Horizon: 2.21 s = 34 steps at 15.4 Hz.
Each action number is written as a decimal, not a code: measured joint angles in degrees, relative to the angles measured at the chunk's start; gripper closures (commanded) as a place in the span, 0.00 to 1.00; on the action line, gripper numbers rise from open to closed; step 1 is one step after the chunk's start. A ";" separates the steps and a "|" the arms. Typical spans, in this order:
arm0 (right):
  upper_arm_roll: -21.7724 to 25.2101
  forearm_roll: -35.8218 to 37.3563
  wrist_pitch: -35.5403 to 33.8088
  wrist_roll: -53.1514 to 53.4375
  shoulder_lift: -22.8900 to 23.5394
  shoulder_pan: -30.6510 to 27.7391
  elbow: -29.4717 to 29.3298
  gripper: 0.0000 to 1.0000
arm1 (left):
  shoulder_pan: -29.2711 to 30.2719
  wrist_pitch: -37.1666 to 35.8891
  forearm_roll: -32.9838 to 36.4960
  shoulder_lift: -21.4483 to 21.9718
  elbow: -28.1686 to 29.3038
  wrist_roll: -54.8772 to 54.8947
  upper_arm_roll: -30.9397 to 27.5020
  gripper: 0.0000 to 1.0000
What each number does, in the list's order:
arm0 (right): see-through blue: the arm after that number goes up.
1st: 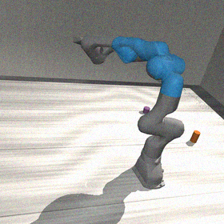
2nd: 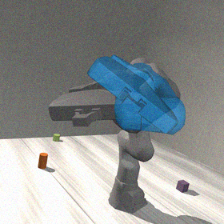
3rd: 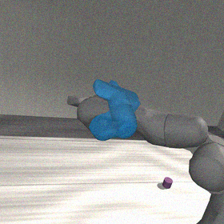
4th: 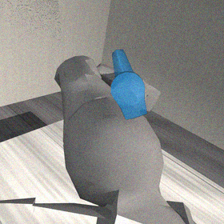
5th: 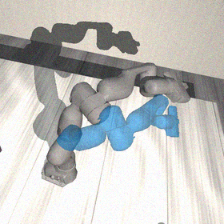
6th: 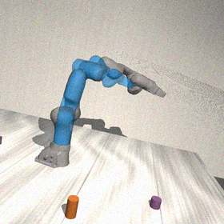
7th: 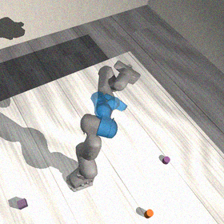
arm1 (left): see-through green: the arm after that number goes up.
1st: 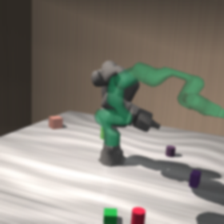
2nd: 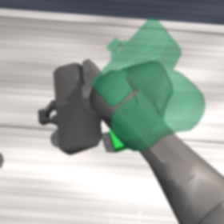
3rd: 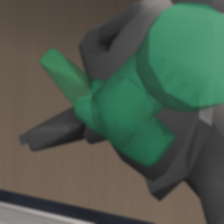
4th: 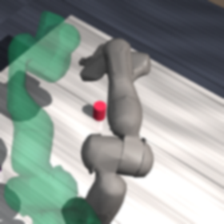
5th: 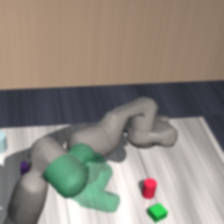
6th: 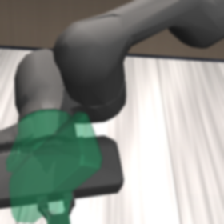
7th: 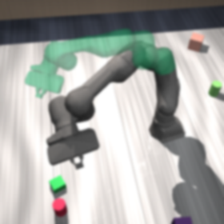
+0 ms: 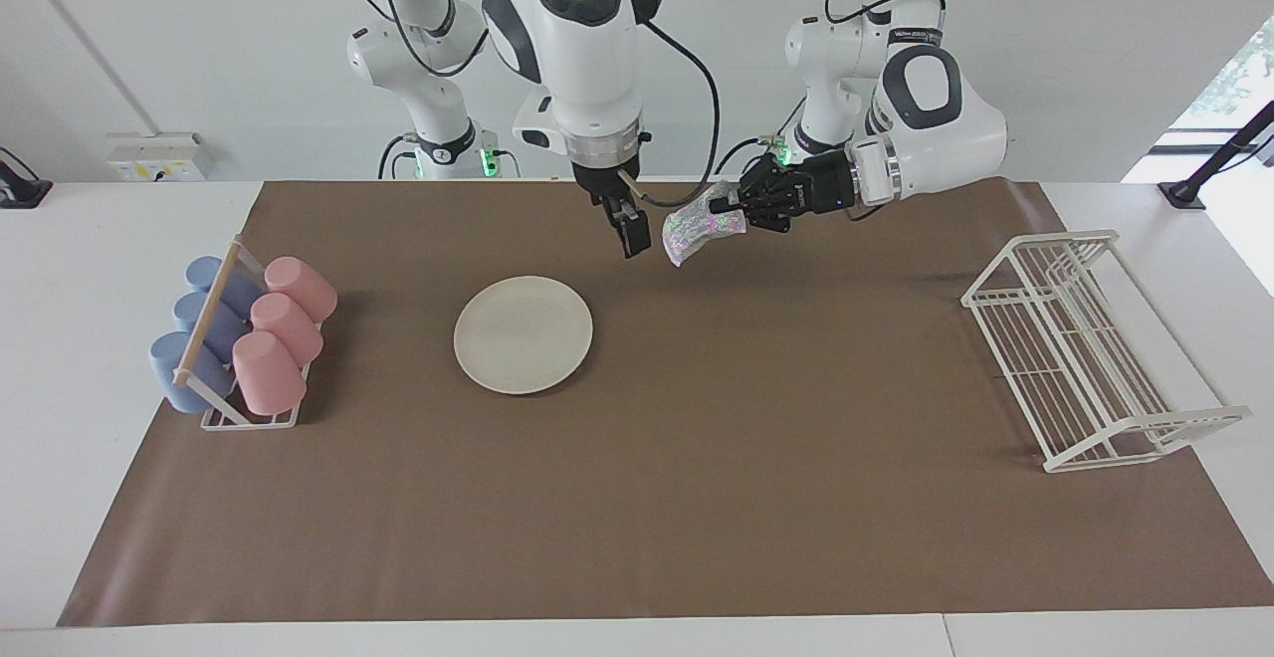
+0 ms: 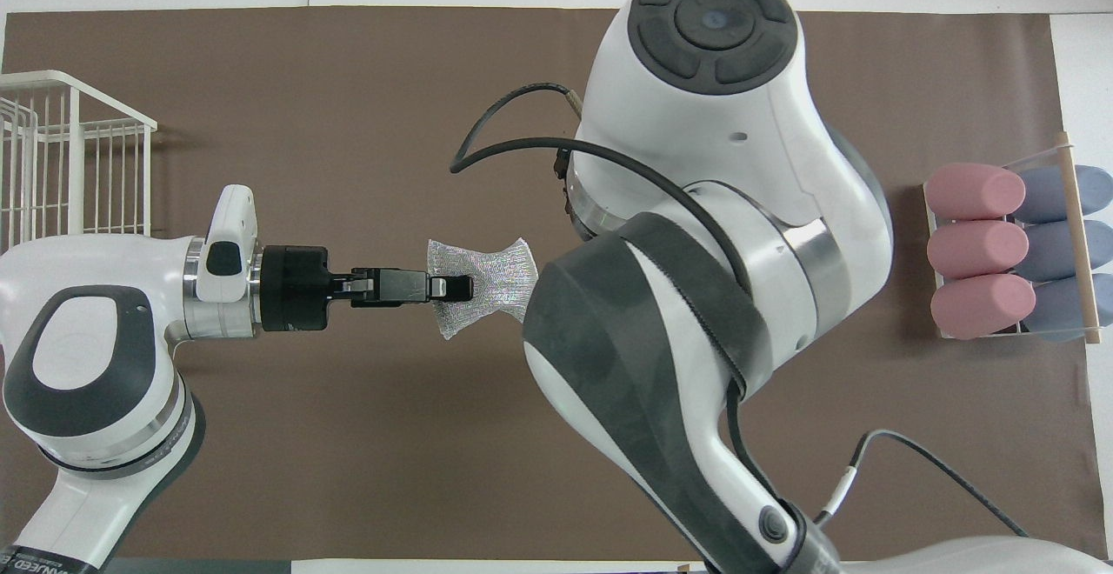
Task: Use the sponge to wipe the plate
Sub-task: 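Grasp the sponge from the left gripper with the right gripper, then open the left gripper while the right gripper carries the sponge to the plate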
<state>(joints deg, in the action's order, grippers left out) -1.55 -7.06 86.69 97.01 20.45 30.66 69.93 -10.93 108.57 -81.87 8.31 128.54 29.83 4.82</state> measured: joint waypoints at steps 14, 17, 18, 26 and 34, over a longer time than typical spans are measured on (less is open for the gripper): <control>-0.01 -4.10 7.98 7.60 0.18 2.96 1.64 0.00 | -0.74 0.29 -5.50 0.07 2.54 3.27 -0.28 1.00; -0.04 -4.50 11.66 7.61 -1.21 3.68 6.38 0.00 | -0.75 0.37 -5.51 0.07 2.55 3.28 -0.28 1.00; -0.05 -4.61 12.11 7.76 -1.66 4.20 7.54 0.00 | -0.76 0.45 -5.51 0.07 2.55 3.29 -0.26 1.00; 0.07 -4.64 12.41 8.23 -3.14 4.86 9.56 1.00 | -0.81 0.75 -5.52 0.12 3.12 3.31 -0.18 1.00; 0.16 -4.73 13.18 8.14 -3.18 4.72 9.68 1.00 | -1.00 0.81 -5.67 0.21 3.39 3.37 0.06 1.00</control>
<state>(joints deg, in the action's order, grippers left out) -1.39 -11.78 99.86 105.15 17.27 35.38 79.61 -11.94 109.38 -87.54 8.52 131.93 33.20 4.88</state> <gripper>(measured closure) 0.872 0.943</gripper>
